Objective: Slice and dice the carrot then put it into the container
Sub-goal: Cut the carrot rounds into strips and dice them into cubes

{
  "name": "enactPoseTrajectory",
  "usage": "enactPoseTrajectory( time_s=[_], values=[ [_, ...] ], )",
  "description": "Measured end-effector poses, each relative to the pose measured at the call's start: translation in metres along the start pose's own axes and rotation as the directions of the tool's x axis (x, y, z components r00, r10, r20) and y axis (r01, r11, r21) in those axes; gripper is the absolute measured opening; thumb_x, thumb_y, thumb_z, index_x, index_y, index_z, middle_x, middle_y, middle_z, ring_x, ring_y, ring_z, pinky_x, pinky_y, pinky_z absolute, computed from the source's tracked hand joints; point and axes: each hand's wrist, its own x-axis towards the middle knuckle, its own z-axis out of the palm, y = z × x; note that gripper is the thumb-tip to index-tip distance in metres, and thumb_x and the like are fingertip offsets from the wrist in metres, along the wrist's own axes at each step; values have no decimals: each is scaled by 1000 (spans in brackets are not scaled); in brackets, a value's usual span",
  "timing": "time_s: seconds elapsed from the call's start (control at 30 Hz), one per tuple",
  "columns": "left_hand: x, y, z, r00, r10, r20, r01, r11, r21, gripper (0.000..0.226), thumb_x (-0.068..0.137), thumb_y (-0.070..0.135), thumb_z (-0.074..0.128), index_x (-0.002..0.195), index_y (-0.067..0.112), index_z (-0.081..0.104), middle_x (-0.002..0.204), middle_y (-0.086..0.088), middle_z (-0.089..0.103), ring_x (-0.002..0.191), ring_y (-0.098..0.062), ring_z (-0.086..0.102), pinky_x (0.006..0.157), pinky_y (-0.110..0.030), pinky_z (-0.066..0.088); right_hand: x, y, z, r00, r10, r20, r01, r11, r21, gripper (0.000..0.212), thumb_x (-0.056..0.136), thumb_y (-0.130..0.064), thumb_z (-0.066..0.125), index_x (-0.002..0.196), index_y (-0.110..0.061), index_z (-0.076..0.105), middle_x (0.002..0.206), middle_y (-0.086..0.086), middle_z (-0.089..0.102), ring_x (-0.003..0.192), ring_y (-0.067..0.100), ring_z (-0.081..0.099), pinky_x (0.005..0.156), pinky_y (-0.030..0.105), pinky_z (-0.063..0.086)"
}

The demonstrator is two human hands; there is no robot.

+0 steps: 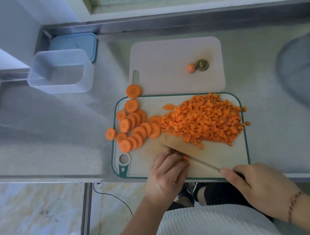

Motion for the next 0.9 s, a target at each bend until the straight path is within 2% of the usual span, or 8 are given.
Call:
enactPoseTrajectory(
  time_s=[0.1,0.33,0.4,0.5,0.6,0.7,0.9],
  values=[
    [-3,-2,1,1000,-4,9,4,1000,7,6,93,8,73,92,3,76,101,-7,72,96,-28,67,85,-40,56,-2,2,3,1000,7,26,-6,999,-39,86,76,-84,-6,58,-20,48,53,4,55,52,15,55,53,31,47],
    [-1,-3,3,1000,-26,4,26,1000,-9,2,88,2,77,90,2,77,100,-6,74,97,-25,69,84,-35,57,13,-18,5,998,54,43,-45,981,-191,77,76,-75,-5,69,-24,52,64,-4,58,61,12,58,59,30,50],
    [-1,-3,3,999,-33,12,33,999,-10,1,88,3,77,90,2,77,98,-6,73,95,-26,69,83,-35,57,21,-20,4,998,54,44,-48,990,-130,75,80,-75,1,66,-20,50,61,-4,56,58,12,56,57,32,48],
    [2,-2,0,999,-41,17,42,999,-18,2,87,2,77,89,2,76,98,-7,73,94,-25,68,84,-33,55,27,-15,1,998,41,46,-44,997,71,71,81,-77,13,57,-17,42,49,-4,45,46,9,45,56,36,46],
    [2,1,-2,999,-25,36,26,1000,-5,5,92,7,74,91,3,76,100,-6,72,97,-26,66,90,-33,53,22,-8,-1,999,39,20,-41,986,161,75,82,-81,12,55,-17,41,46,-2,42,43,9,43,55,35,45],
    [0,2,-6,1000,2,28,-3,999,45,7,93,13,74,89,8,77,101,-1,73,98,-26,64,93,-34,50,12,-6,-1,999,33,-3,-32,993,118,79,74,-85,8,54,-17,44,46,2,46,45,11,48,50,29,41],
    [-8,0,-8,999,-31,13,31,1000,-3,5,92,8,74,89,3,75,99,-6,71,95,-27,65,86,-39,55,5,-8,2,1000,11,-6,-11,1000,-29,84,81,-79,2,62,-16,53,54,4,56,52,15,56,52,29,44]
  ],
)
